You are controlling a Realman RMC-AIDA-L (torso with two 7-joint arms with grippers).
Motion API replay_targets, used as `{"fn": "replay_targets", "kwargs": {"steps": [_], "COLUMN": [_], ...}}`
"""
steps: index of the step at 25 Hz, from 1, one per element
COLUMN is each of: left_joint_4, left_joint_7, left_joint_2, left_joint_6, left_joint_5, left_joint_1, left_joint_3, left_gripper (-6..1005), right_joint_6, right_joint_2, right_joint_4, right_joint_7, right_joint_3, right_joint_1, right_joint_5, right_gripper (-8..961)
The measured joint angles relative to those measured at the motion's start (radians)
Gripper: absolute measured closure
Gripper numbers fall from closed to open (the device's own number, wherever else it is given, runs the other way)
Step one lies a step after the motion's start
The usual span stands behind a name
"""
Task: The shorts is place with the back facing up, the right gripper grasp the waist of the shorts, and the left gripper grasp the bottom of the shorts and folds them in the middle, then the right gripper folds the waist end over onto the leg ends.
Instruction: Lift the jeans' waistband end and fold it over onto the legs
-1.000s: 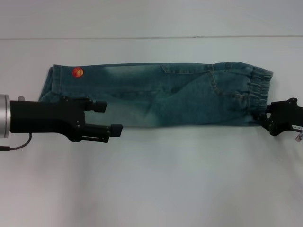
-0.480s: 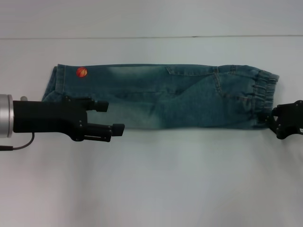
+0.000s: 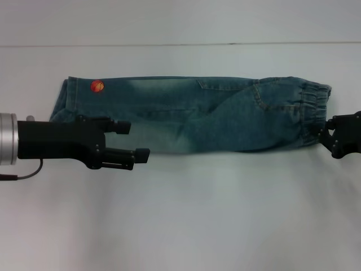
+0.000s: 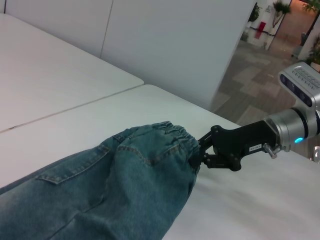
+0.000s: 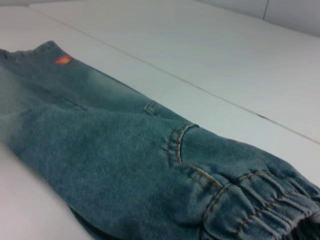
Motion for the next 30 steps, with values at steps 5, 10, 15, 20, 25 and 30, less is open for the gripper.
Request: {"fn": "replay_targets", "kwargs": {"steps": [5,10,15,20,25,30], "left_joint_4": [-0.038,-0.054,-0.066,-0.121,-0.177,-0.252], "left_joint_7": [0.012,0.017,0.027,0.069,0.136,0.215], "left_joint_2": [0.0,0.0,0.0,-0.003,-0.004,-0.007], "left_joint_6": [-0.025,-0.052,-0.068,-0.125,-0.201,-0.271], "left_joint_5": [0.0,-0.015,-0.049,-0.093,-0.155,-0.257], "left_joint_1": [0.0,-0.005,-0.021,-0.031,-0.033,-0.036], "left_joint_3": [0.0,0.0,0.009,0.044,0.082,0.121], "left_gripper": [97,97,98,98,98,99], "right_joint_6": [-0.001,-0.014,-0.071,-0.173,-0.286,-0.383], "right_joint_2": [0.0,0.001,0.001,0.001,0.002,0.006], "right_joint_4": [-0.001,-0.003,-0.028,-0.105,-0.207,-0.297], "right_joint_7": [0.003,0.001,0.005,0.052,0.105,0.141], "right_joint_3": [0.001,0.0,-0.001,-0.002,-0.002,-0.002], "right_joint_1": [0.001,0.004,-0.012,-0.057,-0.125,-0.194], "right_joint_5": [0.007,0.009,0.02,0.021,0.022,0.03], "right_gripper": [811,818,817,818,820,821]}}
